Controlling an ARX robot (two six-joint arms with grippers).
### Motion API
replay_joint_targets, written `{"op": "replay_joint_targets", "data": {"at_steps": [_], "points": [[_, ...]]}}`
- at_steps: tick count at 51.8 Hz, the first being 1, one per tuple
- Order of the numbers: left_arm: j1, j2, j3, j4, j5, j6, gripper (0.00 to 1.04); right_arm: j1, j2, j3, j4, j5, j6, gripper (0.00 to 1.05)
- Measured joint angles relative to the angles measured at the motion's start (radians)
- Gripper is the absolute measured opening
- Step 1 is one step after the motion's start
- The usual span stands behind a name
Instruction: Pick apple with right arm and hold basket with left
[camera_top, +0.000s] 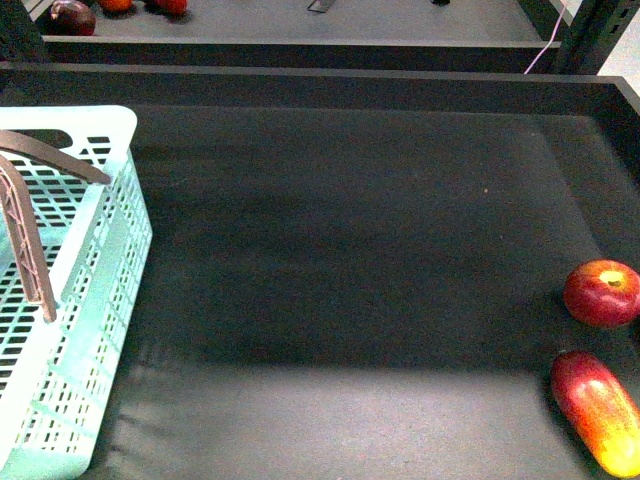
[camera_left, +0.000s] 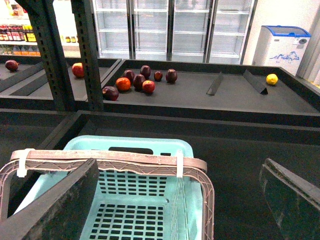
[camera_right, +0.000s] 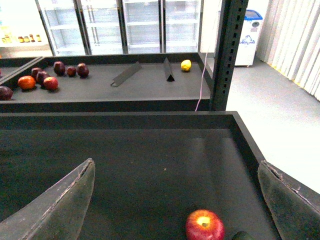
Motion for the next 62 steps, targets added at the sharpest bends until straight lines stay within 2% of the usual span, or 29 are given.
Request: {"op": "replay_joint_targets", "data": {"at_steps": [36,38,40,42,46,51,57,62], "points": [[0.000,0.000,0.000,0.000,0.000,0.000,0.98,0.000,0.000,0.000,0.000,0.000,0.000,0.96],[-0.007,0.020,0.015,-0.046,-0.023,-0.035,0.98,0.000,0.000,0.000,0.000,0.000,0.000,0.96],[-0.022,0.083,0.063,-0.167,-0.076,-0.137,0.98,0.000,0.000,0.000,0.000,0.000,0.000,0.96],[-0.026,0.164,0.107,-0.257,-0.086,-0.230,0.98,0.000,0.000,0.000,0.000,0.000,0.000,0.96],[-0.025,0.269,0.134,-0.272,-0.078,-0.414,0.98,0.000,0.000,0.000,0.000,0.000,0.000,0.96],[0.005,0.409,0.174,-0.173,-0.021,-0.557,0.98,0.000,0.000,0.000,0.000,0.000,0.000,0.96],[0.097,0.717,0.274,0.066,0.101,-0.727,0.98,0.000,0.000,0.000,0.000,0.000,0.000,0.96],[0.161,0.943,0.346,0.203,0.182,-0.874,0.98,0.000,0.000,0.000,0.000,0.000,0.000,0.96]]}}
